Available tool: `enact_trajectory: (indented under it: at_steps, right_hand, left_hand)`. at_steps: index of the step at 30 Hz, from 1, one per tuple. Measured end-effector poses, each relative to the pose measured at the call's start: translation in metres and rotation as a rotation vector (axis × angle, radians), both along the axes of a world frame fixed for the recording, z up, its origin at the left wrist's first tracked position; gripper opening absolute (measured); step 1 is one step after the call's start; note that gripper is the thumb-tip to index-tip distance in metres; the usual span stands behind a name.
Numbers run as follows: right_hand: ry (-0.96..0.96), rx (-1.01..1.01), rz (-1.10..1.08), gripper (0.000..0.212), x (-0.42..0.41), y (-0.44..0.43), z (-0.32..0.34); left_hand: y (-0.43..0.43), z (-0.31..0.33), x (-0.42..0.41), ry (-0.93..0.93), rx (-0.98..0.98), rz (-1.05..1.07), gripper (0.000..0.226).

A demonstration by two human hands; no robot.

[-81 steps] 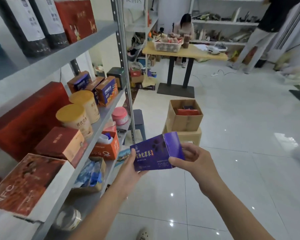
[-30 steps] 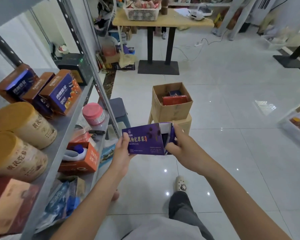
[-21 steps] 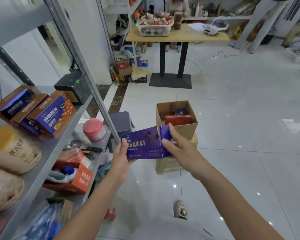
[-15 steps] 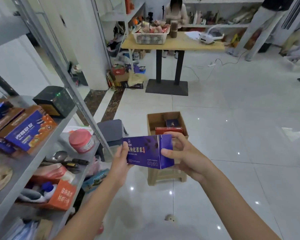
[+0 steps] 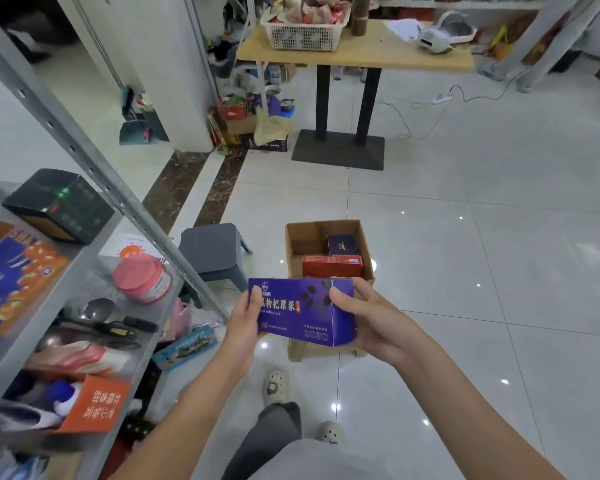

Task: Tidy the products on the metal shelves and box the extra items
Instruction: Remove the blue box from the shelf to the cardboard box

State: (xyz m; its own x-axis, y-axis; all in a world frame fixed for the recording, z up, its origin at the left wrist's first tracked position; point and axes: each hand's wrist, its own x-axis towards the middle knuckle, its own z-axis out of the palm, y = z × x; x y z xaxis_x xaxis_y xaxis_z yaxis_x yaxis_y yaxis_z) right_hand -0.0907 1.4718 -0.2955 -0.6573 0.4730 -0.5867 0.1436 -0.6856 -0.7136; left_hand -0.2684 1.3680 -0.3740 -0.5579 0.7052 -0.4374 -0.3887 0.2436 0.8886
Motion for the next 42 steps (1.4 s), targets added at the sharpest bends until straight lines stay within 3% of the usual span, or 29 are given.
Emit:
enact_trajectory:
  at_steps: [4,8,15,19,24,28,30,32,36,42]
  right_hand:
    - [0.014,-0.098,-0.079,0.059,-0.031,0.018,-0.013]
    - [-0.154,0.328,-0.035,0.063,-0.073,0.037,-0.026]
    - [-0.263,0.552,-0.029,0.061,-0.083,0.112,-0.063]
    - [-0.443,0.746,0.012,0.066,-0.079,0.143,-0.085]
    - [-0.616,0.955,0.063,0.059,-0.086,0.188,-0.105]
    - [-0.784,1.094,0.097,0.044,-0.095,0.23,-0.132]
    - [-0.833,1.12,0.17,0.037,-0.098,0.253,-0.15]
    - [-0.848,1.137,0.277,0.041,-0.102,0.275,-0.17]
    - [-0.803,1.001,0.603,0.059,-0.115,0.313,-0.216]
    - [-0.986,1.436,1.065,0.074,-0.116,0.339,-0.267]
  left_hand:
    - [0.025,-0.007,-0.028,-0.007,-0.031,-0.009,0.056]
    - [0.061,-0.004,-0.069,0.034,-0.071,0.011,0.045]
    - [0.117,0.004,-0.149,0.111,0.031,-0.412,0.052]
    - [0.155,-0.015,-0.15,0.398,-0.021,-0.599,0.051]
    - [0.202,-0.04,-0.151,0.55,-0.05,-0.591,0.058]
    - [0.235,-0.07,-0.162,1.057,-0.33,-0.798,0.083]
    - [0.244,-0.089,-0.172,1.204,-0.538,-0.95,0.094]
    - [0.246,-0.109,-0.176,1.223,-0.669,-1.024,0.097]
    - [0.257,-0.15,-0.168,1.196,-0.716,-1.029,0.093]
    - [0.272,-0.193,-0.151,1.2,-0.741,-1.087,0.103]
